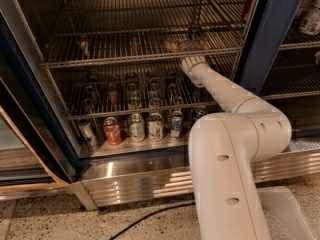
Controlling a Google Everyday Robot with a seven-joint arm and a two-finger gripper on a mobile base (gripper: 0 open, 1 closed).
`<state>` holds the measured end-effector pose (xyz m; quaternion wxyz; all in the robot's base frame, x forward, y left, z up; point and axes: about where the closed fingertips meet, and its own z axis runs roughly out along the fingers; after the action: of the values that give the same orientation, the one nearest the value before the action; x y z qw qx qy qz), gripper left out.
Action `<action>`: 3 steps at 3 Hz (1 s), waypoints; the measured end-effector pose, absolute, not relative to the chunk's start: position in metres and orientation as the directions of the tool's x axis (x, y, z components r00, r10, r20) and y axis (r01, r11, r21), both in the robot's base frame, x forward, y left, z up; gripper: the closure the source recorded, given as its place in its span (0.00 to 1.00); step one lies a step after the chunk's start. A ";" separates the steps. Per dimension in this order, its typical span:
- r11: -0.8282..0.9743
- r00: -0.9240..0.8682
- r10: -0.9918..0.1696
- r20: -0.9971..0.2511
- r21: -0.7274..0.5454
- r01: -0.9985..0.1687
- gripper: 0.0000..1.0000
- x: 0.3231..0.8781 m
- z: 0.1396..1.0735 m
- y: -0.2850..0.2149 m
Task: Pick redbull can from middle shelf of fridge
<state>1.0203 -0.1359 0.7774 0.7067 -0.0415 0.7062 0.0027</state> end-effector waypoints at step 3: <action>0.998 0.001 -0.032 -0.999 -0.032 0.046 0.00 1.040 0.773 -0.177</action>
Offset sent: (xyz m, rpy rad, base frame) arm 0.0223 -0.0524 -0.0033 0.0220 0.0044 -0.1308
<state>1.0397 -0.1771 0.7732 0.7073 0.0049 0.7064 -0.0276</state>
